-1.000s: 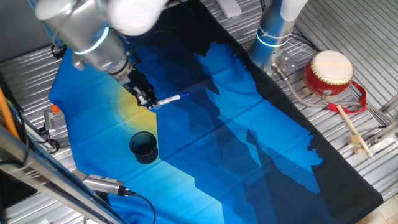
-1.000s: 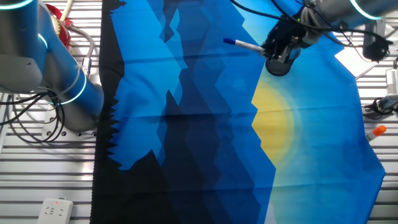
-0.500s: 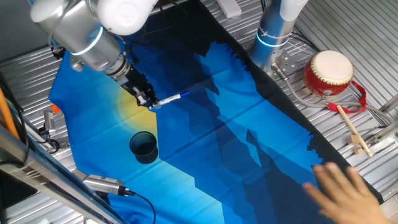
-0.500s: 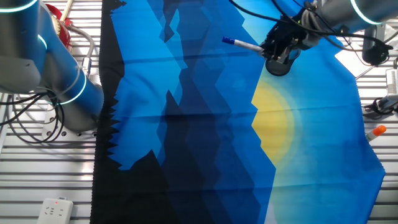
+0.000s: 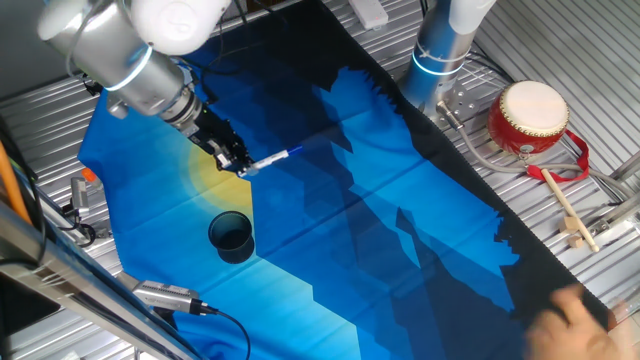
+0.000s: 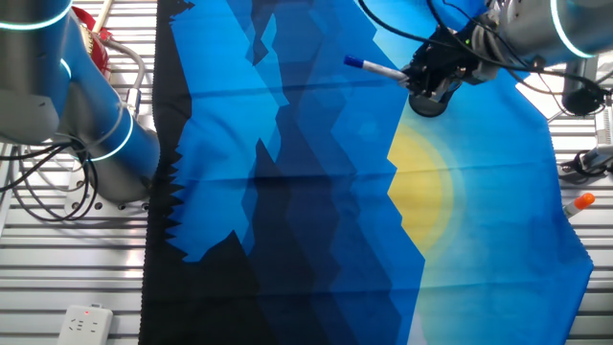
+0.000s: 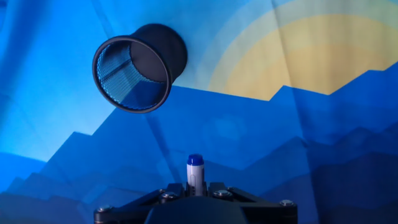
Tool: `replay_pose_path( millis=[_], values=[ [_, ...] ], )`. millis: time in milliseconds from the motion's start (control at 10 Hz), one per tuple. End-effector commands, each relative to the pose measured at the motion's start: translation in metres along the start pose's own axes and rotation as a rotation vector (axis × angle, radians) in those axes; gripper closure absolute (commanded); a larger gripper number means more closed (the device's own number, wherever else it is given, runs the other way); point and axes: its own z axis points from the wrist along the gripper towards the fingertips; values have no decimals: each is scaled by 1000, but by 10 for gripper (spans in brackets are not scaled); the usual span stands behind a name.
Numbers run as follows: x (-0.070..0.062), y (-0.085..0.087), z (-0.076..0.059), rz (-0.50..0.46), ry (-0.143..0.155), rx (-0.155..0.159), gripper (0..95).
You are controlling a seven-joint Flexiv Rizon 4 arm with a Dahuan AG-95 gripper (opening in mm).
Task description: Put the pen into the pen holder
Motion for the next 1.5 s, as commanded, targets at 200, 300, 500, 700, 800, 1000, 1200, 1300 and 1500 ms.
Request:
replay_pose_path(
  millis=[200,300,500,700,800,1000,1200,1300,1500],
  values=[
    [1,1,-1,-37,-184,95,950],
    [2,2,-1,-57,-268,142,950],
    [2,2,-1,-81,-394,156,950],
    [3,2,-1,-109,-477,213,950],
    [3,2,-1,-117,-492,228,950],
    [3,2,-2,-132,-538,243,950],
    [3,1,-2,-147,-599,257,950],
    [3,1,-2,-155,-619,262,950],
    [4,-1,-4,-181,-669,283,950]
  ],
)
